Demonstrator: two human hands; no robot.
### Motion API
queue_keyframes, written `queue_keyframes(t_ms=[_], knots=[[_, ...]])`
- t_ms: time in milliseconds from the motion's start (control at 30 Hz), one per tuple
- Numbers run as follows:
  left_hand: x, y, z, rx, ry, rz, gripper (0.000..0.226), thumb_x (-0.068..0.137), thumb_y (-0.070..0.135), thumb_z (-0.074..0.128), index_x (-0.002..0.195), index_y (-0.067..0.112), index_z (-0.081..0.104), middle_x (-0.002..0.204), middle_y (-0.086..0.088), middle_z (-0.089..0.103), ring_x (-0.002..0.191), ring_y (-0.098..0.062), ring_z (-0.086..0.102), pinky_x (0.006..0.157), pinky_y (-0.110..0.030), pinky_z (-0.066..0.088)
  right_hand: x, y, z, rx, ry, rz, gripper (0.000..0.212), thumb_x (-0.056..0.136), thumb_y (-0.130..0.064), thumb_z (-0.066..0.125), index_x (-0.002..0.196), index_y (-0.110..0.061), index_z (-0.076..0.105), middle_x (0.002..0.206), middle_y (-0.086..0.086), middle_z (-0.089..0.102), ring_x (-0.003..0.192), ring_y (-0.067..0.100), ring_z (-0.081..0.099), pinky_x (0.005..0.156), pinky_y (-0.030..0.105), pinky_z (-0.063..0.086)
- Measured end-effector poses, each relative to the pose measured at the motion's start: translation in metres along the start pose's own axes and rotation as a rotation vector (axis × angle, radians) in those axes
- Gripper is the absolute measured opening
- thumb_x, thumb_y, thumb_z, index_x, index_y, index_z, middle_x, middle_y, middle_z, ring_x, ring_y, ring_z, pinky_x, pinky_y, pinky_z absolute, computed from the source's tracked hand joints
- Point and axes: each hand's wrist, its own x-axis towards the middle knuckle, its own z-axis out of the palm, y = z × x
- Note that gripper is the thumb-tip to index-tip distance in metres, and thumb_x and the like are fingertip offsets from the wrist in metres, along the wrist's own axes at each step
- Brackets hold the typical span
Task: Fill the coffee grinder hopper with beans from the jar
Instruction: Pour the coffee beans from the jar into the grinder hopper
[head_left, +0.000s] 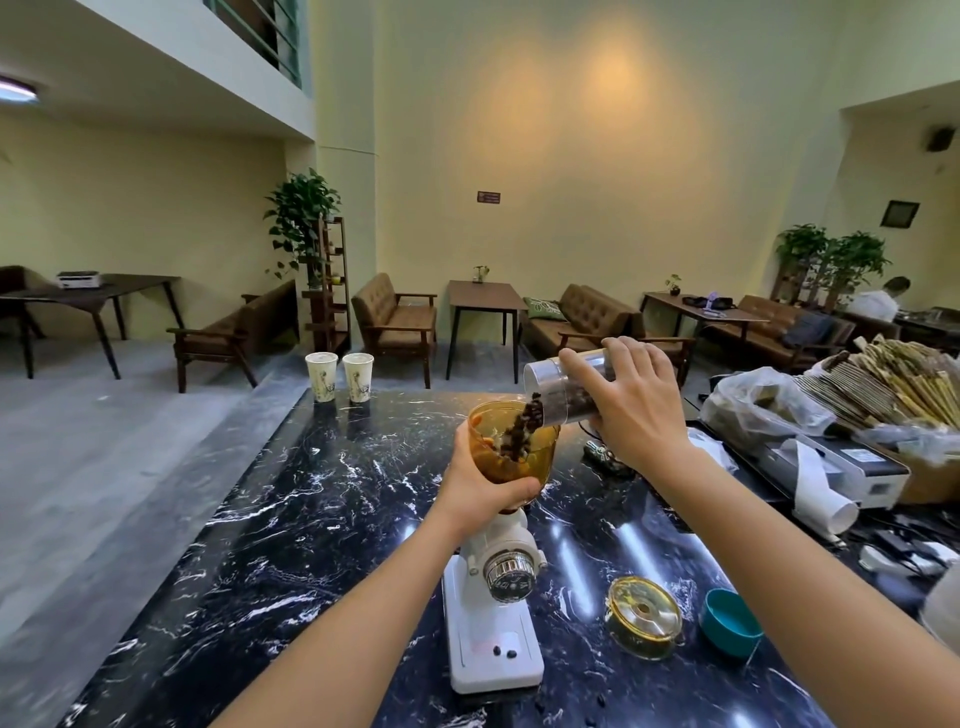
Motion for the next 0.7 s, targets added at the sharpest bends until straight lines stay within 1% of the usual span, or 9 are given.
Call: queue_keyframes(t_ms=[133, 233, 400, 567, 633, 700], knots=[[-0.001, 0.001, 0.000, 0.009, 0.008, 0.001, 0.103, 0.044, 0.048, 0.087, 0.124, 0.049, 0.022, 0.118, 0.019, 0.047, 0.107, 0.000, 0.050, 0.084, -0.018, 0.040, 0.001, 0.000, -0.001, -0.003, 0.002, -0.020, 0.079, 0.062, -0.017, 0.078, 0.133, -0.024, 0.044, 0.121, 0.028, 0.054, 0.114, 0.044, 0.049, 0.097, 0.051, 0.037], [-0.001, 0.001, -0.001, 0.011, 0.018, -0.005, 0.106, 0.044, 0.048, 0.088, 0.129, 0.045, 0.024, 0.119, 0.016, 0.048, 0.111, -0.007, 0.051, 0.089, -0.026, 0.041, 0.003, 0.000, -0.003, -0.009, 0.002, -0.027, 0.078, 0.063, -0.016, 0.077, 0.134, -0.024, 0.045, 0.122, 0.029, 0.054, 0.115, 0.044, 0.049, 0.098, 0.051, 0.036], [0.000, 0.000, -0.001, 0.028, 0.031, 0.003, 0.108, 0.045, 0.049, 0.089, 0.133, 0.039, 0.026, 0.119, 0.020, 0.048, 0.111, -0.004, 0.050, 0.093, -0.029, 0.042, 0.007, 0.000, -0.004, -0.036, 0.013, -0.036, 0.074, 0.068, -0.016, 0.074, 0.135, -0.025, 0.043, 0.122, 0.027, 0.053, 0.117, 0.043, 0.047, 0.100, 0.051, 0.033], [-0.001, 0.000, -0.001, 0.024, 0.031, -0.004, 0.108, 0.045, 0.047, 0.089, 0.132, 0.039, 0.026, 0.120, 0.017, 0.049, 0.114, -0.010, 0.051, 0.092, -0.029, 0.042, 0.008, -0.001, -0.001, 0.005, 0.040, -0.013, 0.075, 0.065, -0.011, 0.075, 0.133, -0.025, 0.046, 0.120, 0.027, 0.055, 0.114, 0.043, 0.049, 0.098, 0.050, 0.036], [-0.001, 0.001, -0.001, 0.024, 0.037, 0.001, 0.107, 0.045, 0.047, 0.088, 0.131, 0.039, 0.026, 0.119, 0.020, 0.048, 0.113, -0.009, 0.050, 0.091, -0.028, 0.041, 0.007, -0.001, 0.002, 0.028, 0.009, 0.019, 0.076, 0.067, -0.014, 0.074, 0.135, -0.027, 0.042, 0.121, 0.025, 0.054, 0.115, 0.041, 0.048, 0.098, 0.049, 0.034], [-0.001, 0.001, 0.000, 0.024, 0.042, 0.002, 0.104, 0.045, 0.046, 0.088, 0.129, 0.040, 0.027, 0.118, 0.021, 0.048, 0.112, -0.006, 0.051, 0.091, -0.027, 0.040, 0.005, -0.001, 0.007, 0.070, -0.010, 0.054, 0.078, 0.067, -0.022, 0.076, 0.135, -0.029, 0.040, 0.122, 0.022, 0.054, 0.115, 0.040, 0.048, 0.097, 0.048, 0.034]])
